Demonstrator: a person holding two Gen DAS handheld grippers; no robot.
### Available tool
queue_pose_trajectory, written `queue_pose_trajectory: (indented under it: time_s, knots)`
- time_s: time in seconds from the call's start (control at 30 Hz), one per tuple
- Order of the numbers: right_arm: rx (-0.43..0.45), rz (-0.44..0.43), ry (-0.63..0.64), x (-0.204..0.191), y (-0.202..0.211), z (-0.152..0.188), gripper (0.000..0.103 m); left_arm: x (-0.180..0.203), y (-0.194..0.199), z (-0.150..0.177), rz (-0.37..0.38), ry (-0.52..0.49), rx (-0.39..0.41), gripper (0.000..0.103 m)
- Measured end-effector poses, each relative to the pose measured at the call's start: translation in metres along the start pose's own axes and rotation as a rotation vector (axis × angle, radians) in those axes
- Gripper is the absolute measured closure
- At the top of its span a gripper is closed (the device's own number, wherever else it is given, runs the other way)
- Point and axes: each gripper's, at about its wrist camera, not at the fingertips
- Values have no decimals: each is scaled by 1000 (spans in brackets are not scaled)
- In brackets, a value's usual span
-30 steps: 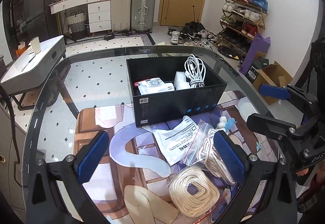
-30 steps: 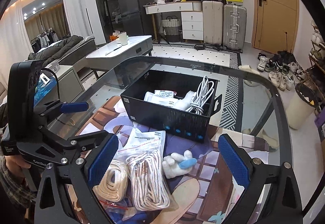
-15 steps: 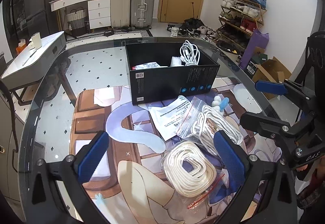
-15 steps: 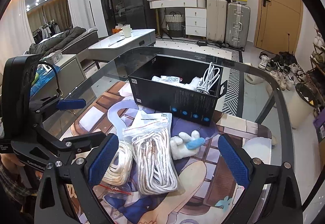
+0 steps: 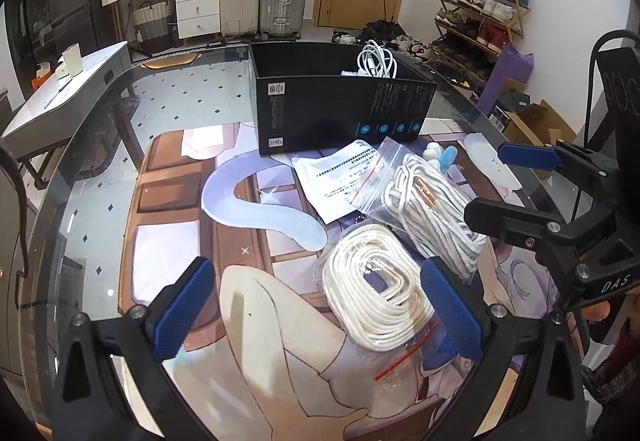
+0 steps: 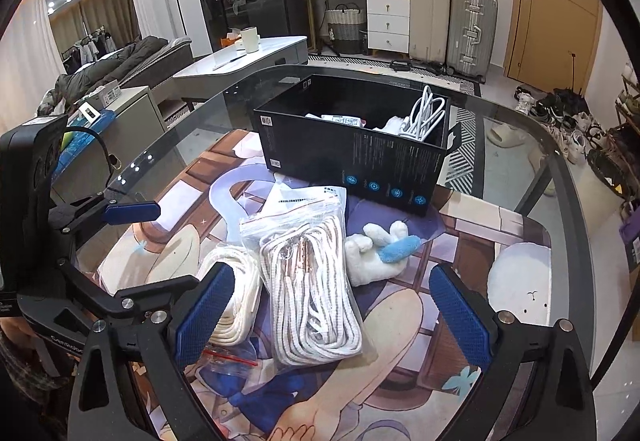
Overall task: Organize soft objects
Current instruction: 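Close the right tool on a bag of rope while the left tool grasps another rope bag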
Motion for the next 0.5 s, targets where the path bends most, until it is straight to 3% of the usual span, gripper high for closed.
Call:
queue_pose_trajectory:
  time_s: [0.3,0.5]
  knots:
    - [-62,10,36,-11,-26,8,7,-14,3,9,-9,33,-7,0]
    - [-107,3,29,-12,-40,12,27,-14,2,10,-7,33,-14,0]
Point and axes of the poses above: each gripper's, at about its wrist camera, not at the fingertips, and y roughly against the way its jaws point, x to its right, z to its underside, and after that the axes turned 3 degrees about z, right-handed
